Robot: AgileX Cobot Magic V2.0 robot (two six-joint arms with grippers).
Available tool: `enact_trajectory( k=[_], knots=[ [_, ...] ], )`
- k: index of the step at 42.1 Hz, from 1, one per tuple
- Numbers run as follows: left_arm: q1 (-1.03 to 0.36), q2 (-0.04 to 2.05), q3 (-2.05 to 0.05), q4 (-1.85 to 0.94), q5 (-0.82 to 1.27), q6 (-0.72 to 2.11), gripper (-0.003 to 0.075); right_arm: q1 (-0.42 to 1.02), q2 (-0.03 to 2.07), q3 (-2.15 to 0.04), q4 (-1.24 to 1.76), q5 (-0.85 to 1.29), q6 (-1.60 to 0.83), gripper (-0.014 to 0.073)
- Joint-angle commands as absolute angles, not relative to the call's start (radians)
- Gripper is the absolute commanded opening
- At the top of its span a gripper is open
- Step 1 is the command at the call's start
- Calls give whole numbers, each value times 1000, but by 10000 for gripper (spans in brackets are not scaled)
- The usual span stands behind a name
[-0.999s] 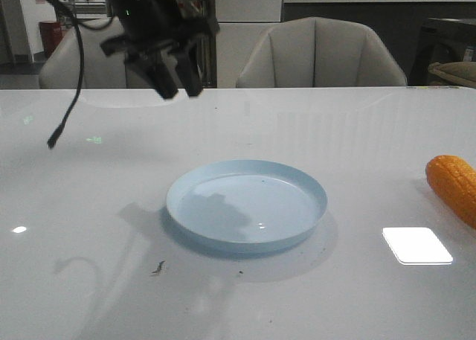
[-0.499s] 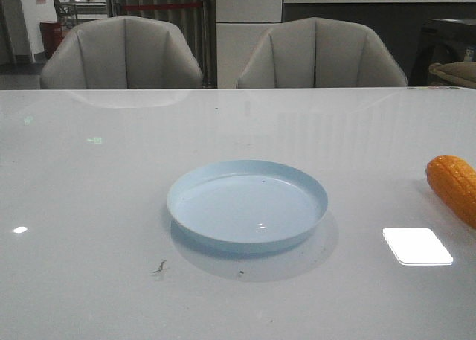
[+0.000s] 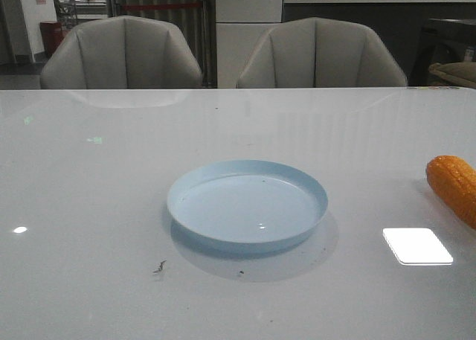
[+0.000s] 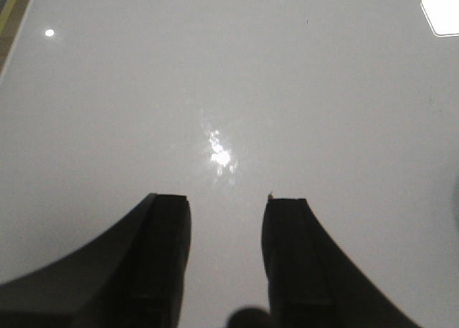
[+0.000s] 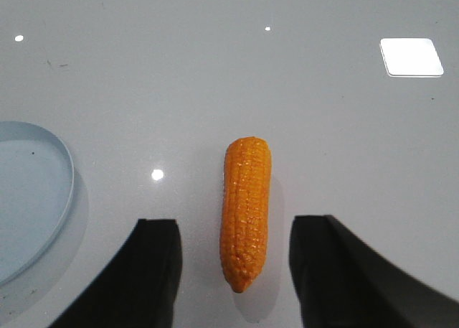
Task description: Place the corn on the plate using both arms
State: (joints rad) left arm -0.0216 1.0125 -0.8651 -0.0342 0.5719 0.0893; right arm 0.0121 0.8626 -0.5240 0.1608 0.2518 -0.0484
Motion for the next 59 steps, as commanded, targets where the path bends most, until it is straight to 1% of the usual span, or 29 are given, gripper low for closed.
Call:
enact_trajectory(
  k=[1,5,7,12,18,20,28,30,35,40,47,59],
  knots=[
    [-19,886,-704,-85,368,82,330,11,861,-562,162,197,-56,455],
    [-19,794,-590,-140,343,82,330,11,863,-569,162,252,-56,455],
    [-19,762,-567,-155,343,82,330,11,871,-585,162,312,-56,451],
    [-19,706,-557,-156,358,82,330,11,931,-682,161,452,-56,444],
    [-19,693,-557,-156,354,82,330,9,1051,-853,144,511,-56,447],
    [-19,693,-557,-156,354,82,330,9,1108,-935,127,546,-56,461],
    [-19,693,-557,-156,354,82,330,9,1374,-1187,89,748,-56,584],
    [-19,693,-557,-156,354,82,330,9,1438,-1235,89,770,-56,597],
    [-19,693,-557,-156,354,82,330,9,1568,-1318,89,794,-56,596],
    [-19,693,-557,-154,354,82,330,9,1675,-1362,90,836,-56,596],
    [-19,693,-557,-154,354,82,330,9,1773,-1365,89,843,-56,596],
    [-19,693,-557,-154,354,82,330,9,1856,-1365,88,825,-56,596]
  ],
)
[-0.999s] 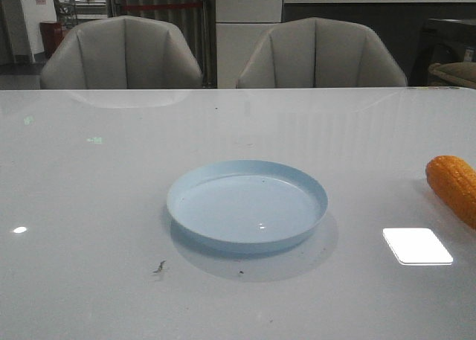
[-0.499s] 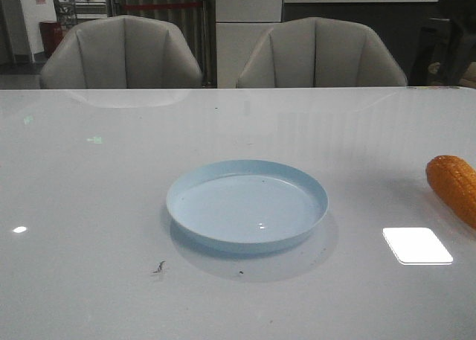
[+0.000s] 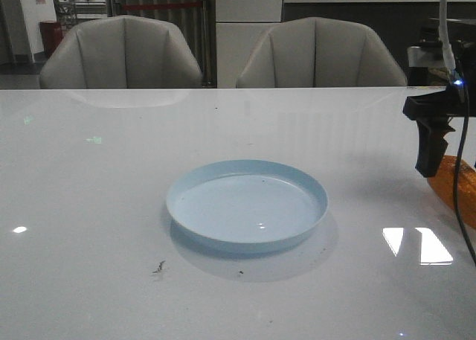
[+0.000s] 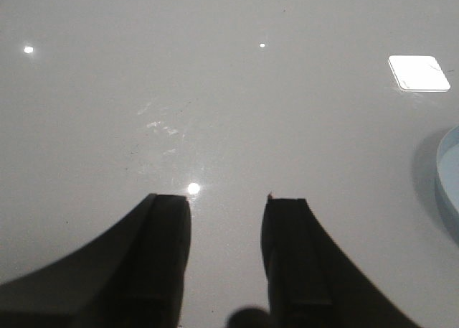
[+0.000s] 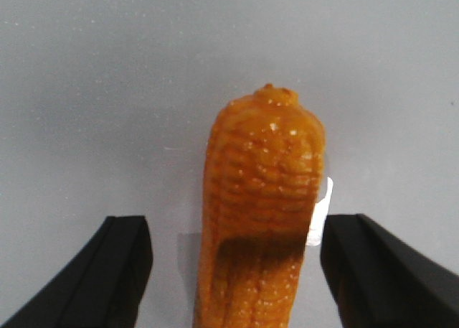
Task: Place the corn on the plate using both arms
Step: 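Lower the right gripper and close it around the corn cob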
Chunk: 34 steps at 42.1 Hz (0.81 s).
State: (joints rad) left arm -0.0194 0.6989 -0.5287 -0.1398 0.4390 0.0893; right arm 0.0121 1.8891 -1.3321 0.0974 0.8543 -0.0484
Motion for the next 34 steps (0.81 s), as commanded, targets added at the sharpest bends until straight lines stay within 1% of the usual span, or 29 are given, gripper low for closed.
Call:
enact_trajectory(
  k=[1,11,13,16,18,22,29,34],
  knots=[
    [-19,693,-557,-154,354,82,330,9,1860,-1365,88,825,-56,596],
    [-19,693,-557,-154,354,82,330,9,1895,-1365,86,840,-56,582],
    [-19,693,-557,-154,354,82,330,9,1895,-1365,85,839,-56,556],
    [-19,693,-557,-154,354,82,330,9,1895,-1365,83,840,-56,479],
    [-19,693,-557,-154,354,82,330,9,1895,-1365,83,845,-60,412],
    [-19,693,-557,-154,354,82,330,9,1895,-1369,83,848,-73,351],
    [-19,693,-557,-154,354,82,330,23,1895,-1458,84,915,-73,350],
    [-19,693,-557,-154,354,82,330,63,1895,-1584,84,969,-74,350]
  ],
)
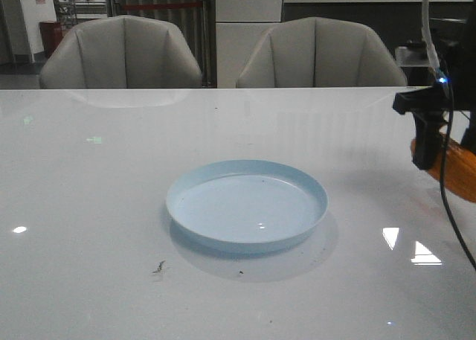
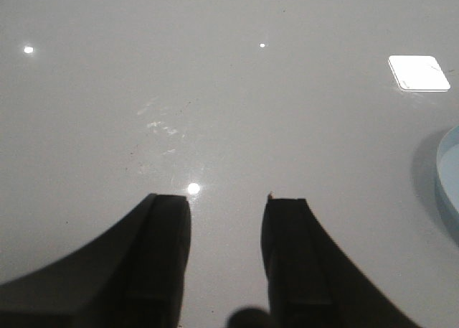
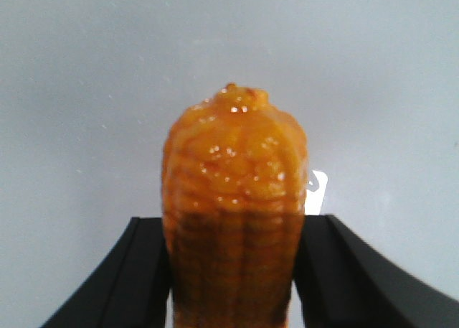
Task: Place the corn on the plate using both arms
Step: 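Lower the right gripper and close it around the corn cob, then carry the corn cob with the right gripper over the plate and lower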
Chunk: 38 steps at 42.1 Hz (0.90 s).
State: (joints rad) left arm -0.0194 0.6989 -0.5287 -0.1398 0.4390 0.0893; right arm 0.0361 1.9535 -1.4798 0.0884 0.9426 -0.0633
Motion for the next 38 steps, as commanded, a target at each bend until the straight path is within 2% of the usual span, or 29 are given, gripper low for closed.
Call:
enact_trajectory(
  k=[1,13,25,38],
  knots=[
    [-19,693,-557,-154,354,82,330,73,1895,-1599,84,977,-74,350],
    [-19,693,-557,-154,354,82,330,269,1895,-1818,84,998,-75,350],
    [-19,693,-557,-154,354,82,330,449,1907,-1833,84,993,-75,350],
    [-19,693,-557,-154,352,82,330,522,1996,-1832,85,981,-75,350]
  ],
)
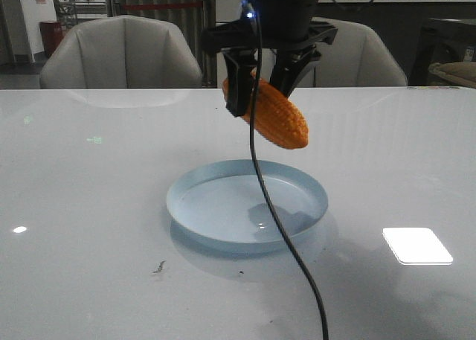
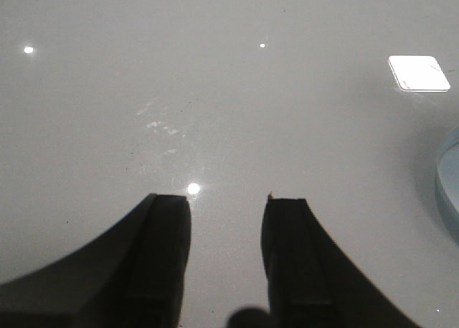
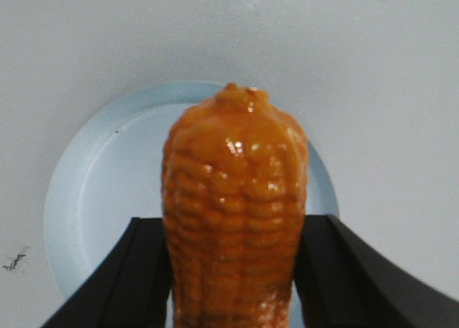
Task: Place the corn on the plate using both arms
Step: 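Carry the corn cob with the right gripper over the plate and lower, then open the right gripper to release the corn onto the plate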
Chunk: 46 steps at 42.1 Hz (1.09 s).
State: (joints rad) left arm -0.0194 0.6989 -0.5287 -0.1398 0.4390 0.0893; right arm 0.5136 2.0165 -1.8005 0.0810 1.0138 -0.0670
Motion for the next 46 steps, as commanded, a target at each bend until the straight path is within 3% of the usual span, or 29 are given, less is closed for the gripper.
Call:
enact_trajectory(
  k=[1,17,28,46],
  knots=[
    [-19,693,-557,-154,352,82,330,526,2007,-1832,85,984,-75,350],
    [-19,693,-557,-154,352,82,330,540,2145,-1833,87,977,-75,366],
    [-19,693,-557,-154,352,82,330,540,2149,-1843,89,977,-75,537],
    [-19,693,-557,-154,365,82,330,539,2147,-1843,93,989,-74,542]
  ],
)
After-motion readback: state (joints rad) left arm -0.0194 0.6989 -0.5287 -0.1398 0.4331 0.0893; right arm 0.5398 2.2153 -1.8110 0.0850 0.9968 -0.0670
